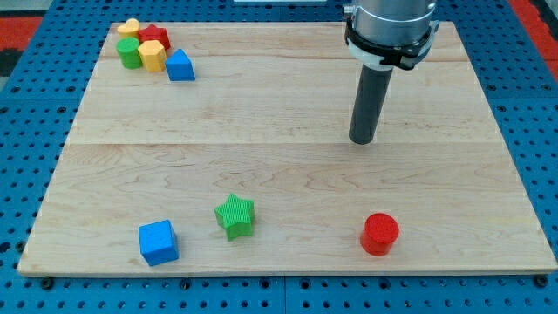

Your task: Move the red circle below the triangle

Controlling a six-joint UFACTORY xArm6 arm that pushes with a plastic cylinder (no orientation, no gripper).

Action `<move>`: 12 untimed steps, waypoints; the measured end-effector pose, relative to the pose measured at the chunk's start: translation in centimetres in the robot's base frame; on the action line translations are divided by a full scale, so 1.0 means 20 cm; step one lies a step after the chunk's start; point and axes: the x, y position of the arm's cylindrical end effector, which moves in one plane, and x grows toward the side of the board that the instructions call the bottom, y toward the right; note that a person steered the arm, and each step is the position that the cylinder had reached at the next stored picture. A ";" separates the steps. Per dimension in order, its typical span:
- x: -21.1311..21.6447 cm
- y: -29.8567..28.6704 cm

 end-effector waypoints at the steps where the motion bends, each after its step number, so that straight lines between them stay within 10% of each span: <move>1: 0.00 0.00; 2: 0.02 0.03; 4: 0.80 0.53; 5: 0.88 0.29; 10: 0.52 -0.82; 12: 0.45 -0.75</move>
